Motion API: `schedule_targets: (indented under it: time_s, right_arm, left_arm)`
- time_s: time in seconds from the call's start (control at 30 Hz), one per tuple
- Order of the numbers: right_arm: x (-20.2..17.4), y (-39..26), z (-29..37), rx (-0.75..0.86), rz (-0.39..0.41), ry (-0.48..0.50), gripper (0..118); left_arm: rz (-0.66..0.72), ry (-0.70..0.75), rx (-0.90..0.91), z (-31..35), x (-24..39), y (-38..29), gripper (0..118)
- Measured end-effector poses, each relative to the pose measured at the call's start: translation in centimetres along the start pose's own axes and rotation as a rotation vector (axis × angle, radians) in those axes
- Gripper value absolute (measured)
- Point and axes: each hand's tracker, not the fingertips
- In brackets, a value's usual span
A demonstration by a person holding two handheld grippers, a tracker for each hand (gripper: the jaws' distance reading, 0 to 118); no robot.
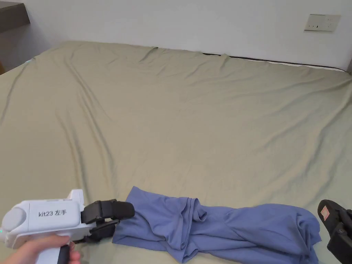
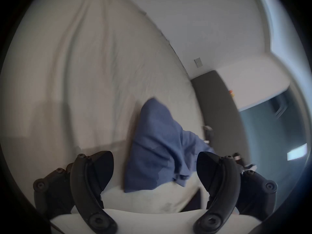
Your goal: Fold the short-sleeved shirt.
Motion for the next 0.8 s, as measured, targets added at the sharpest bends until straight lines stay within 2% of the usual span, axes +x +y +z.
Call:
schedule_targets:
  time_s: [0.03, 0.07, 0.13, 0.17, 0.2, 0.23, 0.27, 0.3, 0.33, 0.37, 0.43, 0.47, 0.53, 0.6, 0.7, 0.73, 0.8]
  right_arm:
    - [-0.1, 0.0, 0.1, 0.001, 0.004, 0.0, 1]
    - [-0.2, 0.0, 0.1, 0.002, 0.007, -0.004, 1]
    - [-0.3, -0.1, 0.2, 0.001, 0.004, -0.01, 1]
    - [-0.3, -0.1, 0.2, 0.002, -0.002, -0.011, 1]
    - [-0.3, -0.1, 0.1, -0.002, -0.004, -0.013, 1]
    - [-0.4, -0.2, -0.1, -0.008, -0.004, -0.021, 1]
    - [-0.5, -0.2, -0.1, -0.009, -0.003, -0.027, 1]
    - [-0.5, -0.3, -0.2, -0.012, -0.004, -0.027, 1]
    - [-0.5, -0.3, -0.2, -0.016, -0.008, -0.025, 1]
    - [-0.5, -0.3, -0.2, -0.016, -0.009, -0.024, 1]
    - [-0.5, -0.3, -0.1, -0.017, -0.004, -0.021, 1]
    - [-0.4, -0.4, -0.1, -0.017, -0.003, -0.022, 1]
    - [-0.1, -0.3, 0.0, -0.015, -0.014, -0.019, 1]
    - [0.0, -0.2, 0.1, -0.013, -0.015, -0.018, 1]
    - [0.1, -0.1, 0.2, -0.012, -0.007, -0.023, 1]
    - [0.1, 0.0, 0.2, -0.013, -0.006, -0.023, 1]
    - [0.0, 0.2, 0.1, -0.022, 0.006, -0.03, 1]
  left_arm:
    - [0.0, -0.139, -0.01, -0.5, -0.6, -0.3, 98]
    - [0.022, -0.184, -0.042, -1.6, -0.6, -0.4, 97]
    - [-0.017, -0.231, -0.056, -3.8, -0.9, -0.3, 93]
    - [-0.024, -0.221, -0.069, -5.1, -0.8, -0.5, 79]
    - [-0.047, -0.189, -0.05, -5.7, -0.3, -0.7, 59]
    - [-0.058, -0.089, 0.019, -5.9, 0.1, -0.9, 33]
    - [-0.052, -0.022, 0.048, -6.1, -0.3, -0.7, 14]
    - [-0.021, 0.083, 0.08, -6.1, -0.4, -0.8, 12]
    - [0.021, 0.062, 0.096, -5.7, -1.1, -0.9, 12]
    - [0.006, -0.013, 0.089, -5.5, -0.3, -0.9, 11]
    - [-0.16, 0.165, 0.087, -5.1, 1.7, -1.1, 11]
    - [-0.193, 0.174, 0.091, -4.7, 2.4, -1.0, 11]
    - [-0.273, 0.279, 0.157, -3.2, 5.0, -0.8, 10]
    - [-0.292, 0.351, 0.223, -1.3, 6.4, 0.1, 10]
    - [-0.393, 0.615, 0.24, 0.0, 9.4, 0.8, 10]
    - [-0.46, 0.7, 0.23, -0.4, 11.1, 0.5, 10]
    - [-0.617, 0.756, 0.247, -2.2, 15.1, -1.7, 10]
